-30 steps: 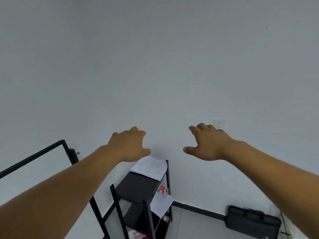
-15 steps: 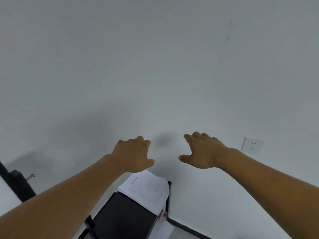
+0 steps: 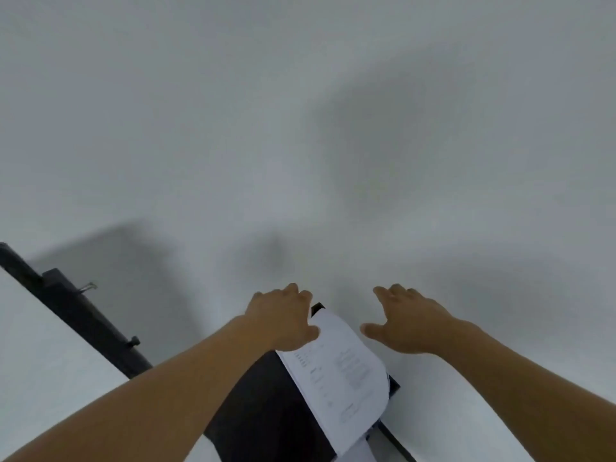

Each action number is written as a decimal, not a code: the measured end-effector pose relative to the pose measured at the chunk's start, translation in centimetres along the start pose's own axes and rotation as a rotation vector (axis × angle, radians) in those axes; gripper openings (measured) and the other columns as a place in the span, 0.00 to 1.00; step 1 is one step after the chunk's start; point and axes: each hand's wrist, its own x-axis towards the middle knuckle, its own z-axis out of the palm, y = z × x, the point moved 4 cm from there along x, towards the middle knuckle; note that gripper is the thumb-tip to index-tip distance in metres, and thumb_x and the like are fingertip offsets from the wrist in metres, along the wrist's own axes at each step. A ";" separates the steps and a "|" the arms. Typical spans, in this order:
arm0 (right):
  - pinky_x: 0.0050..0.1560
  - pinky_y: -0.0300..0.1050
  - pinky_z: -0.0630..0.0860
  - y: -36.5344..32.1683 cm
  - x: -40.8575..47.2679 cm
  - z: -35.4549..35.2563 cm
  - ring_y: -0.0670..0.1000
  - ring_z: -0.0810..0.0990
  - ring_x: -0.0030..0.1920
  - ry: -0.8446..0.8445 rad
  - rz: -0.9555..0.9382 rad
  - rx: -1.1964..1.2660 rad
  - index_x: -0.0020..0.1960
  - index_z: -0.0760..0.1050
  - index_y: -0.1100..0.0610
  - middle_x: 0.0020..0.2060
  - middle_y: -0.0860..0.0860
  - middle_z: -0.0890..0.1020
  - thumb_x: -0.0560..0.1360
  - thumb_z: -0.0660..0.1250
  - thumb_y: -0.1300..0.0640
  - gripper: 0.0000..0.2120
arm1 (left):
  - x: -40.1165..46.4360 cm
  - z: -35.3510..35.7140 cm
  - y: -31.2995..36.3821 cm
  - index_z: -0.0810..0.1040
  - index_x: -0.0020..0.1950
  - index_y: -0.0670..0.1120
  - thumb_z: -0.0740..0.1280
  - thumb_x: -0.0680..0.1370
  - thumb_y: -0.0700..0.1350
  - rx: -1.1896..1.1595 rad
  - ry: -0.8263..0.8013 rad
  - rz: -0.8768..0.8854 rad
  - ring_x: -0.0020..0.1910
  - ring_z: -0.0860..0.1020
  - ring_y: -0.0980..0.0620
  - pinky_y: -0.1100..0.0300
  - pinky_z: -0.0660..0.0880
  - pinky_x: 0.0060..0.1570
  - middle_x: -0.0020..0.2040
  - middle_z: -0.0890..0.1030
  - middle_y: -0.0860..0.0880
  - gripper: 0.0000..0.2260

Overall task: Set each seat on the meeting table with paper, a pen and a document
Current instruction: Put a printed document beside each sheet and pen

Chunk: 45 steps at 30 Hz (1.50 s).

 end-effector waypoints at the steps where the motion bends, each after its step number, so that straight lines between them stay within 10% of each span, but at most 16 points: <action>1: 0.76 0.60 0.68 0.5 1.8 1.1 0.59 0.65 0.79 -0.029 -0.021 0.013 0.86 0.51 0.52 0.81 0.54 0.63 0.79 0.58 0.27 0.45 | 0.9 1.0 -0.1 0.66 0.81 0.50 0.62 0.82 0.66 -0.031 -0.025 -0.034 0.68 0.77 0.43 0.41 0.73 0.69 0.73 0.72 0.48 0.32; 12: 0.68 0.49 0.73 3.3 15.0 11.0 0.55 0.73 0.71 -0.322 -0.210 0.205 0.83 0.58 0.53 0.74 0.54 0.70 0.81 0.61 0.32 0.39 | 5.9 12.8 -0.2 0.67 0.84 0.48 0.68 0.83 0.60 -0.657 -0.177 -0.494 0.72 0.76 0.48 0.56 0.73 0.70 0.81 0.70 0.48 0.32; 21: 0.57 0.53 0.84 5.0 20.4 19.2 0.53 0.82 0.54 -0.440 -0.060 0.409 0.69 0.71 0.58 0.61 0.56 0.78 0.80 0.70 0.43 0.25 | 6.4 23.1 1.1 0.81 0.64 0.43 0.70 0.81 0.45 -1.307 -0.055 -0.972 0.40 0.83 0.55 0.65 0.75 0.31 0.59 0.87 0.48 0.13; 25: 0.59 0.51 0.80 4.6 21.1 20.5 0.55 0.78 0.58 -0.426 -0.056 0.398 0.73 0.67 0.61 0.67 0.59 0.72 0.82 0.69 0.47 0.27 | 6.2 24.2 1.4 0.75 0.54 0.48 0.69 0.82 0.42 -1.363 -0.039 -1.062 0.44 0.82 0.56 0.67 0.74 0.31 0.56 0.84 0.51 0.04; 31: 0.61 0.51 0.79 4.2 22.0 21.9 0.56 0.78 0.60 -0.426 -0.065 0.412 0.72 0.67 0.62 0.65 0.59 0.74 0.81 0.70 0.51 0.26 | 7.0 25.2 1.1 0.69 0.72 0.45 0.69 0.81 0.43 -1.447 -0.024 -1.137 0.44 0.80 0.52 0.62 0.73 0.32 0.60 0.83 0.44 0.20; 36: 0.48 0.45 0.77 4.1 22.5 22.6 0.53 0.80 0.54 -0.371 0.002 0.571 0.63 0.69 0.59 0.57 0.54 0.80 0.81 0.69 0.58 0.14 | 7.5 26.0 1.4 0.80 0.49 0.42 0.68 0.80 0.40 -1.517 -0.032 -1.227 0.39 0.78 0.50 0.54 0.76 0.44 0.44 0.84 0.49 0.02; 45: 0.42 0.38 0.73 3.1 21.7 22.9 0.52 0.79 0.55 -0.483 0.030 0.780 0.62 0.68 0.55 0.58 0.54 0.78 0.84 0.67 0.60 0.10 | 8.4 26.7 2.6 0.79 0.70 0.44 0.73 0.73 0.52 -1.564 -0.106 -1.185 0.58 0.86 0.44 0.59 0.83 0.46 0.63 0.84 0.45 0.27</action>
